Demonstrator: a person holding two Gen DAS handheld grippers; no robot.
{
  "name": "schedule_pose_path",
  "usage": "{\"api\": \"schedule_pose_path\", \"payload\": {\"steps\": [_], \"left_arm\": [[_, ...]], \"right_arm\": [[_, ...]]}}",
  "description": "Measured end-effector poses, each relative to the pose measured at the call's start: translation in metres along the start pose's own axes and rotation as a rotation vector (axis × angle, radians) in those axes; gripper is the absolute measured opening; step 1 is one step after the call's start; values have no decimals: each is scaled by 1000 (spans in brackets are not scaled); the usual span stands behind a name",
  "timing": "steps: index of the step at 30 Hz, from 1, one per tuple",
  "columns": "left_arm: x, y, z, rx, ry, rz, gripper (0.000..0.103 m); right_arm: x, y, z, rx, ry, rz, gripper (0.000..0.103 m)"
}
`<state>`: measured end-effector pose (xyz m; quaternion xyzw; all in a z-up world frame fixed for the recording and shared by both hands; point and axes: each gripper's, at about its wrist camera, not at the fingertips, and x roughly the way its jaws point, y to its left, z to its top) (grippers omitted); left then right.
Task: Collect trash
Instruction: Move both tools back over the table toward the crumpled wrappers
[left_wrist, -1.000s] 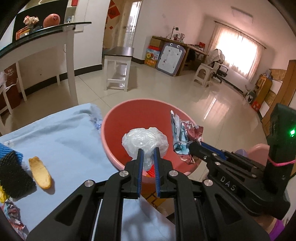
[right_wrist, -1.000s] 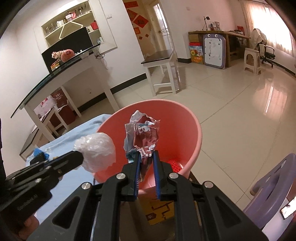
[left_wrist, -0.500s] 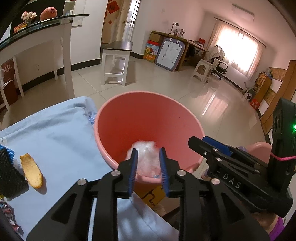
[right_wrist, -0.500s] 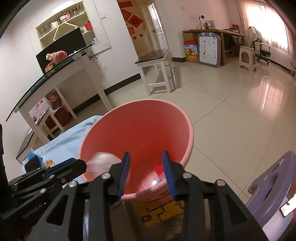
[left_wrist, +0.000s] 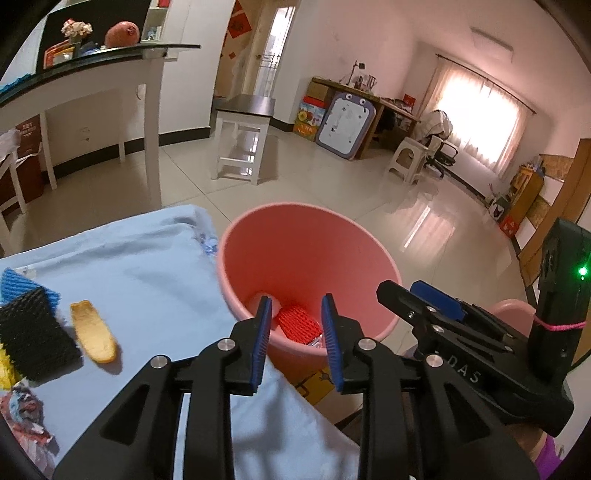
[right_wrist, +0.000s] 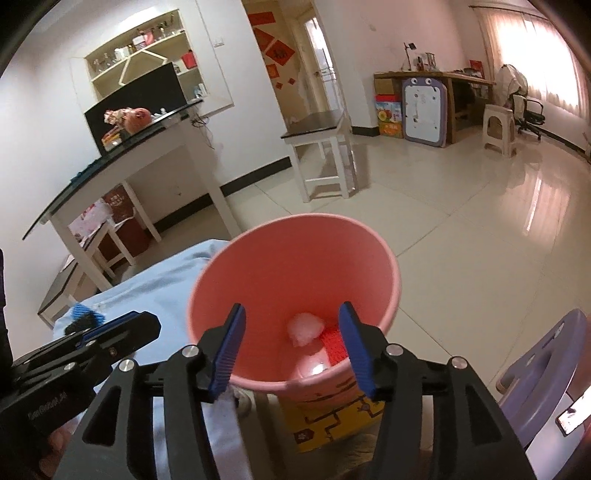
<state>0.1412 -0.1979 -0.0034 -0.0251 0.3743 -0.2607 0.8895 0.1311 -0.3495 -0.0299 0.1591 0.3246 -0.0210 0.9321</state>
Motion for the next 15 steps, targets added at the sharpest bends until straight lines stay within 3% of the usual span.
{"api": "schedule_pose_path", "payload": {"steps": [13,15], "left_arm": [[-67,37,-16,-74,-54,78,31],[-77,44,-20,-82,-61,93,40]], "right_arm": [[-37,59,-18,-75,-8,126,58],[-41,68,-22,-91,-4,146,58]]}}
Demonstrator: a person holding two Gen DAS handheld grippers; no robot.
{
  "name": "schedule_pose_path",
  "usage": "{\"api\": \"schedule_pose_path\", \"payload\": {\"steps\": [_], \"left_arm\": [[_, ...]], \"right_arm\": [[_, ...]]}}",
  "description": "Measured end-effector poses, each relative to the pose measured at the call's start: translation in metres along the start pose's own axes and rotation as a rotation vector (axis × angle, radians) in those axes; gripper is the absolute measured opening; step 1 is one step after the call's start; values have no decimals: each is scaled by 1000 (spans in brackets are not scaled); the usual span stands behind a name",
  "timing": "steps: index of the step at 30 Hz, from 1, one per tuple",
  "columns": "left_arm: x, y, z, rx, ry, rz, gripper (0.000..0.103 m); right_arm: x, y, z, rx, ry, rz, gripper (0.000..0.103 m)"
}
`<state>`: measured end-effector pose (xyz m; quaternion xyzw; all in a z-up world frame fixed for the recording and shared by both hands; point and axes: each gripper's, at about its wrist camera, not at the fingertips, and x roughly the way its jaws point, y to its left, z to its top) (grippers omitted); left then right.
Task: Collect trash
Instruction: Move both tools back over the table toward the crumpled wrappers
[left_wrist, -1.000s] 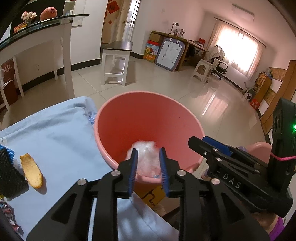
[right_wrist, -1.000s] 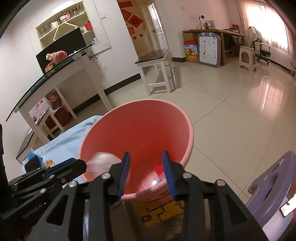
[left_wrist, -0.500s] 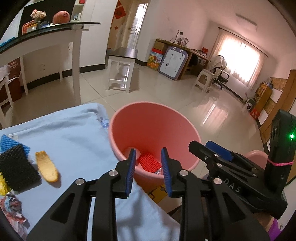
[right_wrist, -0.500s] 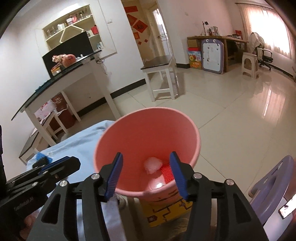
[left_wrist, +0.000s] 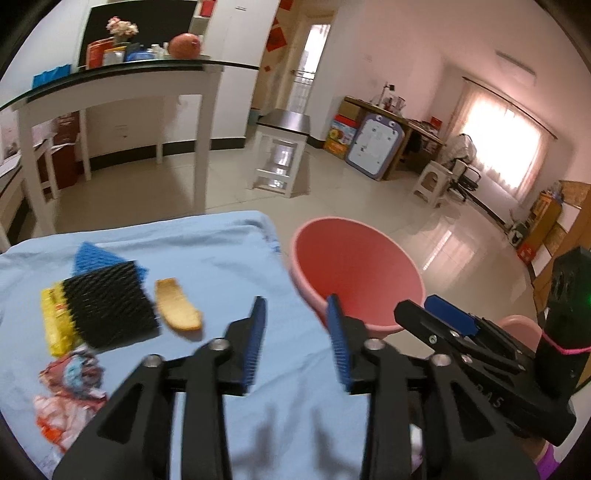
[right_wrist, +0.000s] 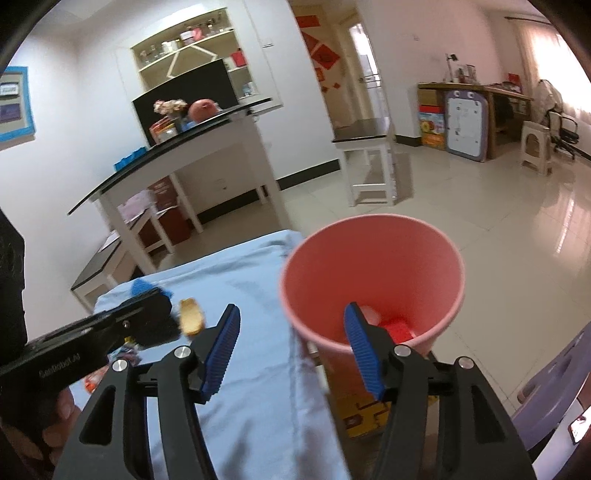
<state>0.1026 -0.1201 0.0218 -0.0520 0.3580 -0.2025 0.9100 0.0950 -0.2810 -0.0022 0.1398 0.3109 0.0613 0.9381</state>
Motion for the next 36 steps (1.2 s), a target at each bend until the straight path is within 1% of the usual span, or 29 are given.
{"api": "schedule_pose_path", "payload": {"steps": [8,12,14,22,29,36], "left_arm": [[-37,32,-16,-27,-16,72,41],[-53,49,-27,-53,-14,110,41],[-61,60,-34,-75,-10,136,41],[-85,95,-50,-133,-6,209,41],[-112,116,-59,-163,-32,249,41],[-126,139,-73,-190,-37,276,41]], "right_arm": [[-4,38,-23,-51,40,77,59],[-5,55,-31,-90,55,101,59],[-6,64,-34,-107,59,117,63],[-5,82,-41,-132,81,155,64],[-3,100,-47,-156,100,188,64],[7,119,-57,-176,133,243,64]]}}
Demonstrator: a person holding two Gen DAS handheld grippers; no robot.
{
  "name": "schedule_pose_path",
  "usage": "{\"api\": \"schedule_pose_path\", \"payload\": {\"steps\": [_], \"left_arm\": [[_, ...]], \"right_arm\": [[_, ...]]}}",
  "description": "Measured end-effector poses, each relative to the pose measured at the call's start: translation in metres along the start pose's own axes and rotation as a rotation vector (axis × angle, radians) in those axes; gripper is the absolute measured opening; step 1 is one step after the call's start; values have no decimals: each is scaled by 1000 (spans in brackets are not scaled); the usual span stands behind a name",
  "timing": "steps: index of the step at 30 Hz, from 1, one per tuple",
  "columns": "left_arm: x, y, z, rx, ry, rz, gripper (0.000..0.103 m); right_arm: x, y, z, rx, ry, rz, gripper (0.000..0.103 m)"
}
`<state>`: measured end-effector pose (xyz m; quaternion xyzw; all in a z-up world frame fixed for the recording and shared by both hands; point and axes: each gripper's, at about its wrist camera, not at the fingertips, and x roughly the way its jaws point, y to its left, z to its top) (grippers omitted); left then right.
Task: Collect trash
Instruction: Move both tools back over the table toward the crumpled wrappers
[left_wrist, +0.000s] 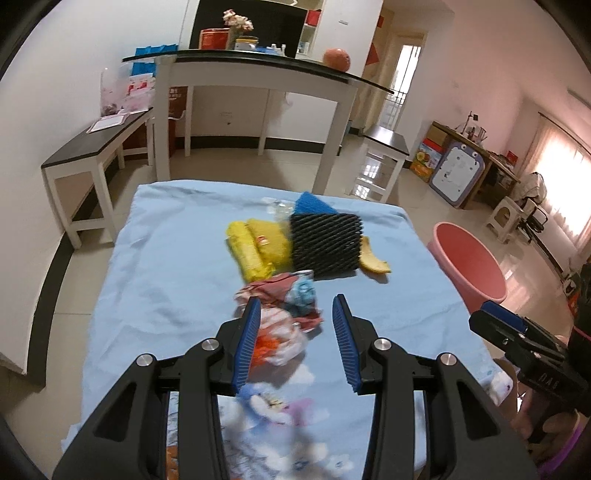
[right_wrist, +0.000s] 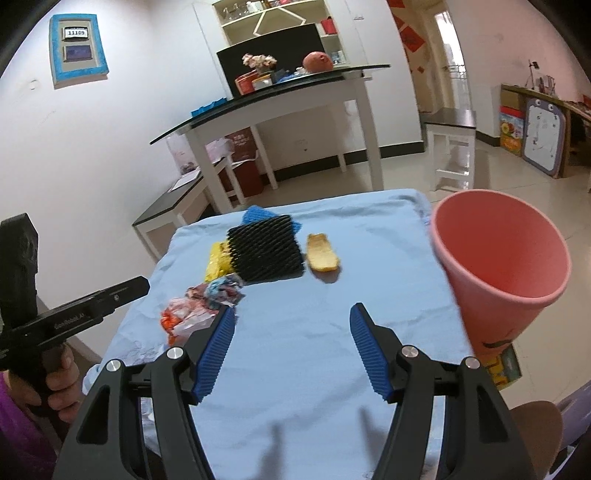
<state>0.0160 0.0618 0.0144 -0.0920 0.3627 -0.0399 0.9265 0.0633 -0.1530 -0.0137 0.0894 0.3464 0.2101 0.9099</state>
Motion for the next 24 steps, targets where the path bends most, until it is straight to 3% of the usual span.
{"api": "schedule_pose_path", "payload": {"steps": [14,24], "left_arm": [[-11,46,-17,-55,2,41,41],[-2,48,-28,-45,59,16,41]], "right_arm": [[36,29,-5,-41,60,62,64],[53,37,-7,-47,86,109,64]]}}
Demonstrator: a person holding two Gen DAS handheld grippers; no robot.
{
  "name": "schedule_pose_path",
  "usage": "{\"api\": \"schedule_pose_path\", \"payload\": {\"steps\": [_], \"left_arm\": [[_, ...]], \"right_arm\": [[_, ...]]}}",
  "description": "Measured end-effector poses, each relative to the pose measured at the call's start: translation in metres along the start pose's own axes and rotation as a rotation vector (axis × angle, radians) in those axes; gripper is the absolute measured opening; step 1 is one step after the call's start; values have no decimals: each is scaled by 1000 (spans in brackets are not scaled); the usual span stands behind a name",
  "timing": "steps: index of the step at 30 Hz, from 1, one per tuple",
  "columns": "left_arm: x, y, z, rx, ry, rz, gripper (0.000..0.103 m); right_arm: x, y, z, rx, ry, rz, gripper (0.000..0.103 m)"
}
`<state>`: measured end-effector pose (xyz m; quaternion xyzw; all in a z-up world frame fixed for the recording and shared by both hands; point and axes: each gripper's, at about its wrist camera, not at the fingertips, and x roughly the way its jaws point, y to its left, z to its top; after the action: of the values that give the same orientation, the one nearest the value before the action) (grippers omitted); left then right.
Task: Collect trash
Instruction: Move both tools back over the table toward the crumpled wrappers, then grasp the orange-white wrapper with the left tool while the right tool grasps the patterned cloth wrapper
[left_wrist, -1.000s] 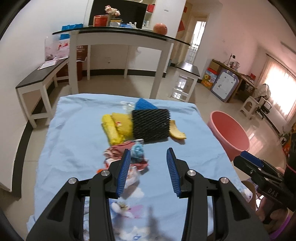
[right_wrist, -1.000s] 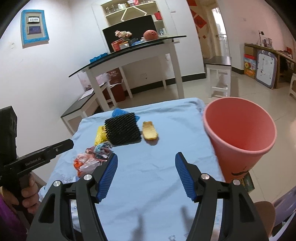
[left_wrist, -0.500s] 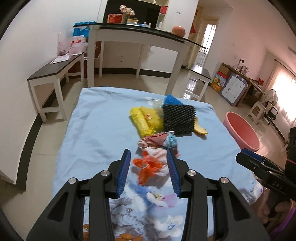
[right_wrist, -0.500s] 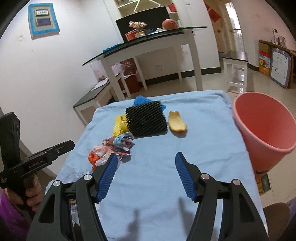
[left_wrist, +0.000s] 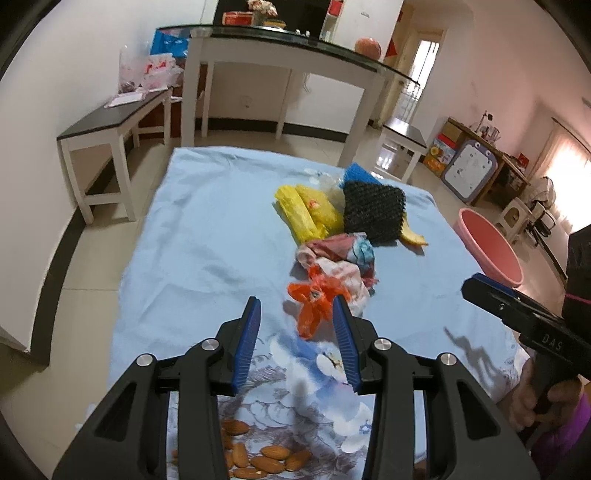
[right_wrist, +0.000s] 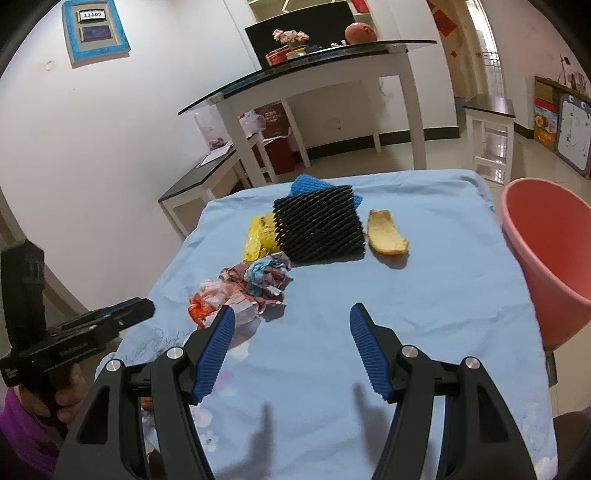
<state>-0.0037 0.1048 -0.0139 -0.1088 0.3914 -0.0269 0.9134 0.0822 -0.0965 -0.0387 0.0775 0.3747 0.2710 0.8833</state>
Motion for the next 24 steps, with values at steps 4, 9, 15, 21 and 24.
{"api": "schedule_pose_path", "payload": {"steps": [4,9,15,21,24], "left_arm": [[13,-14,5,19,11,-37,41],[37,-22,14,43,30,4,41],[57,-14,15,9,84,-46,41],[57,-19,7,57,57,-69,32],[55,-17,4,63,49,-74,28]], "right_arm": [[4,0,-2,-8,11,-1,64],[4,-6,-2,-2,15,-10,64],[9,-11,2,4,29,-13,64],[22,-7,15,4,42,3,64],[31,-1,21,-5,56,16,64]]}}
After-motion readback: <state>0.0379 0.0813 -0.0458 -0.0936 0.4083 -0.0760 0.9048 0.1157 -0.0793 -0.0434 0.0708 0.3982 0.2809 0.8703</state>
